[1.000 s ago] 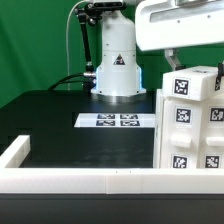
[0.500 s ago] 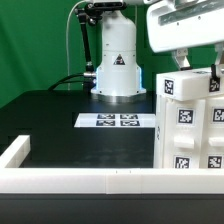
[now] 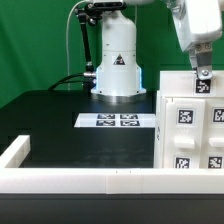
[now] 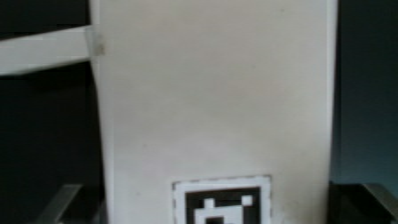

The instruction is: Assemble cabinet

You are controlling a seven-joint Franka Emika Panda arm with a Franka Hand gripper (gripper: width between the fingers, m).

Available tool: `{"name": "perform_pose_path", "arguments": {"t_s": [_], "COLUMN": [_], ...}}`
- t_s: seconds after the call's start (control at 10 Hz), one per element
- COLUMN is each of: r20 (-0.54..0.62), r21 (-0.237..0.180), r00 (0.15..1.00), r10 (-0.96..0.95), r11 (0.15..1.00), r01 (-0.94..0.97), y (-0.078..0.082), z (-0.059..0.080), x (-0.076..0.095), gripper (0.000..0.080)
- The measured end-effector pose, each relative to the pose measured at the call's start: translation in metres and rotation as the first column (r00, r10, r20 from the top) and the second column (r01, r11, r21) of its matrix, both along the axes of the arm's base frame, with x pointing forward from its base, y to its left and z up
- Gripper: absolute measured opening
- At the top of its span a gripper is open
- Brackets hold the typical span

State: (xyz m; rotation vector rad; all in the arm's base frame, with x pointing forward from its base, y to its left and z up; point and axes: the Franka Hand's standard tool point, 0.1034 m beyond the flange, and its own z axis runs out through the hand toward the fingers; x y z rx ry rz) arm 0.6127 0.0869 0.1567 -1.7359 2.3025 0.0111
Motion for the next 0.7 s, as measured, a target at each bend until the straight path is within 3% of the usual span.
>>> {"name": "perform_pose_path", "arguments": {"t_s": [0.2, 0.3, 0.4, 0.5, 0.7], "r20": [-0.02, -0.024, -0.012, -0.013, 0.009], "r21": [0.056, 0.081, 0.076, 0.079, 0.088], "r00": [0.975, 0.968, 0.981, 0.98, 0.988], "r10": [-0.219, -0.25, -0.195, -0.198, -0.157], "r11": [0.974, 0.964, 0.978, 0.977, 0.984], "r01": [0.22, 0.251, 0.195, 0.198, 0.155], "y": [0.002, 0.0042, 0.0066, 0.0072, 0.0075], "z": [0.0019, 0.0025, 0.0018, 0.0019, 0.0087], "x": [0.0037, 0.0043, 0.0037, 0.0037, 0.006], "gripper": [0.056, 0.057, 0.057, 0.0753, 0.0797]}}
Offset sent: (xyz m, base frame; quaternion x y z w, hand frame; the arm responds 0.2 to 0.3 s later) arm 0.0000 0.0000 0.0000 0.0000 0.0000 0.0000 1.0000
